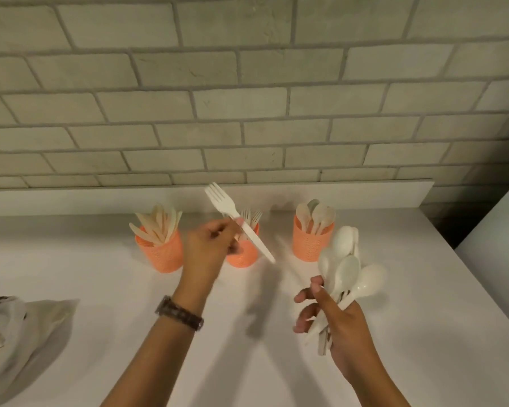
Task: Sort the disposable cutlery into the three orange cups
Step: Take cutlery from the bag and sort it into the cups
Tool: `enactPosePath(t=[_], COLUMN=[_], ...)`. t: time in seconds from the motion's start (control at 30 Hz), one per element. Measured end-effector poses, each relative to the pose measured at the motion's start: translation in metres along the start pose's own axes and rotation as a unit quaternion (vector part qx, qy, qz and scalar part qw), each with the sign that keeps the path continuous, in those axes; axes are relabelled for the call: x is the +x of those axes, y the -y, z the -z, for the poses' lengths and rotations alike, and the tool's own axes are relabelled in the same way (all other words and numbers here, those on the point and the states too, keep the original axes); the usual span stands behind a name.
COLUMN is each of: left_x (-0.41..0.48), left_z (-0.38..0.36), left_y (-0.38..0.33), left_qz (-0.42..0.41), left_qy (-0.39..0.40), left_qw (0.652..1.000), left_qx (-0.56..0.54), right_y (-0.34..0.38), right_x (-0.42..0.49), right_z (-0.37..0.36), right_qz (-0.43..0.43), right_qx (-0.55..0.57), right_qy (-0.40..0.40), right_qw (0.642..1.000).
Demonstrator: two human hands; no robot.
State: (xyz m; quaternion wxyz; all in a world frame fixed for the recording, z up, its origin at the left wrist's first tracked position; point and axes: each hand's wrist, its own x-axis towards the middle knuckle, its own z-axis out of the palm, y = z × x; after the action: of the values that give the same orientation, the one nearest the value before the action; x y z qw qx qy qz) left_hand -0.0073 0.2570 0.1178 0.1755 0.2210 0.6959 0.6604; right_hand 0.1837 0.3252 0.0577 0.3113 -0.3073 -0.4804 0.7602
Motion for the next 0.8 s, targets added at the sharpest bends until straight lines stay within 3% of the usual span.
enactPosePath(t=[0.1, 0.23, 0.47, 0.57, 0.67, 0.8], left_x=[0.037, 0.07, 0.073, 0.062, 0.025, -0.038], left_z=[0.004, -0.004, -0.016, -0.01, -0.013, -0.026], left_y=[0.007, 0.039, 0.094, 0.094, 0.073, 0.04], left_qz=[-0.064, -0.075, 0.033, 0.023, -0.015, -0.022], left_qy=[-0.059, -0.112, -0.03, -0.059, -0.069, 0.06], left_qw=[0.995, 0.982, 0.983, 0.979, 0.988, 0.996], left_qx=[0.052, 0.131, 0.177, 0.193, 0.137, 0.067], right_y=[-0.002, -0.004, -0.004, -0.003, -0.001, -0.001], right_x=[0.003, 0.004, 0.002, 0.001, 0.0, -0.005], right_z=[0.008, 0.01, 0.008, 0.006, 0.003, 0.003], right_qz=[0.002, -0.007, -0.028, -0.027, -0.03, -0.042], right_qx=[-0.015, -0.027, -0.038, -0.047, -0.041, -0.039], right_qy=[-0.018, -0.017, -0.002, -0.001, 0.001, 0.019], right_qw=[1.0, 0.999, 0.999, 0.999, 0.999, 0.998])
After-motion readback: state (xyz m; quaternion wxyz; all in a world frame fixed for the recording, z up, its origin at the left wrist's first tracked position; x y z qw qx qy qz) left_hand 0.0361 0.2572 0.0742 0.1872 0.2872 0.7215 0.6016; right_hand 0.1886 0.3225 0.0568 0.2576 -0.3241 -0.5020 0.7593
